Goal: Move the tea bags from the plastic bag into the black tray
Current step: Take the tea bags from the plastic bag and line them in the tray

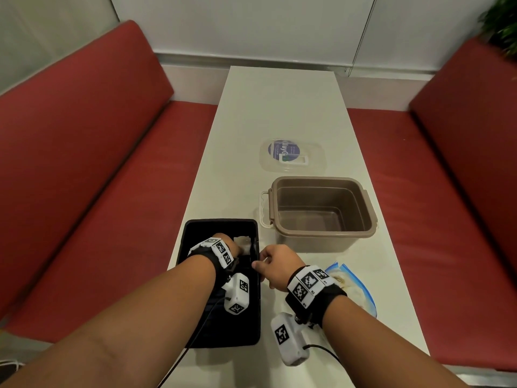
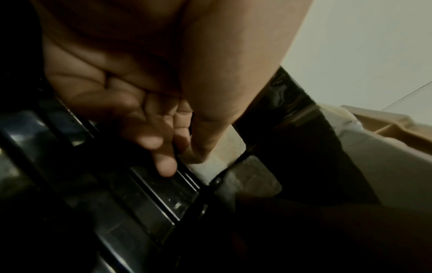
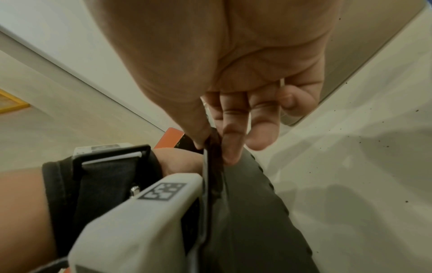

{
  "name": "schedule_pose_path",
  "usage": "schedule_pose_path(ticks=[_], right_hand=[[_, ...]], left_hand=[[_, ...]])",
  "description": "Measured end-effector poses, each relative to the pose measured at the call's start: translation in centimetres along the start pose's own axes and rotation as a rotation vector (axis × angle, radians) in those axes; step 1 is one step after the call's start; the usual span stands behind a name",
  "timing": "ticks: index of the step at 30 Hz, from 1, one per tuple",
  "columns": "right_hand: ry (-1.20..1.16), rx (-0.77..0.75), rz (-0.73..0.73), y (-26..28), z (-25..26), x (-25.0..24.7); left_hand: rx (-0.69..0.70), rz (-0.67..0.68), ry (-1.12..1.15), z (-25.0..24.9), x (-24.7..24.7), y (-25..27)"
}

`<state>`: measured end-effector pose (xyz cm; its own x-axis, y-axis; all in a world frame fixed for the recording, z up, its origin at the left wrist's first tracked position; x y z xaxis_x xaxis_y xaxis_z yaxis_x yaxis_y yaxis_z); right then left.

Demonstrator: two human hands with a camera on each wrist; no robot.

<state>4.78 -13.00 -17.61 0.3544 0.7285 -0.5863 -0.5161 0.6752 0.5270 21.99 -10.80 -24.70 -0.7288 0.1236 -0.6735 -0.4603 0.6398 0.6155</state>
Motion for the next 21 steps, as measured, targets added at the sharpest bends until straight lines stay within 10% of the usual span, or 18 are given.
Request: schedule_pose_path(ticks=[14,21], right_hand=[[-0.052,-0.051,0.054,2.3,-1.0,-3.6],[0.098,-0.035,-0.027,4.4,-5.6,-9.0]], left_hand=[[0.073,-0.005,-0.318,-5.2,-5.2,8.1],[0.444,-0.149,-0.294,-14.5,-5.3,15.5]])
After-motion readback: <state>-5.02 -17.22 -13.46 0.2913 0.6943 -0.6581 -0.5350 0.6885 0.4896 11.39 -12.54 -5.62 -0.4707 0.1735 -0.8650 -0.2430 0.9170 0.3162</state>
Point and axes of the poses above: each hand's wrist, its own y-axis away from the middle knuckle, its own x-axis out of the palm, z = x × y, the point moved 6 cm from there along -y, towards the middle knuckle, and after that the axes turned 3 degrees about x, right-handed, at the moved point
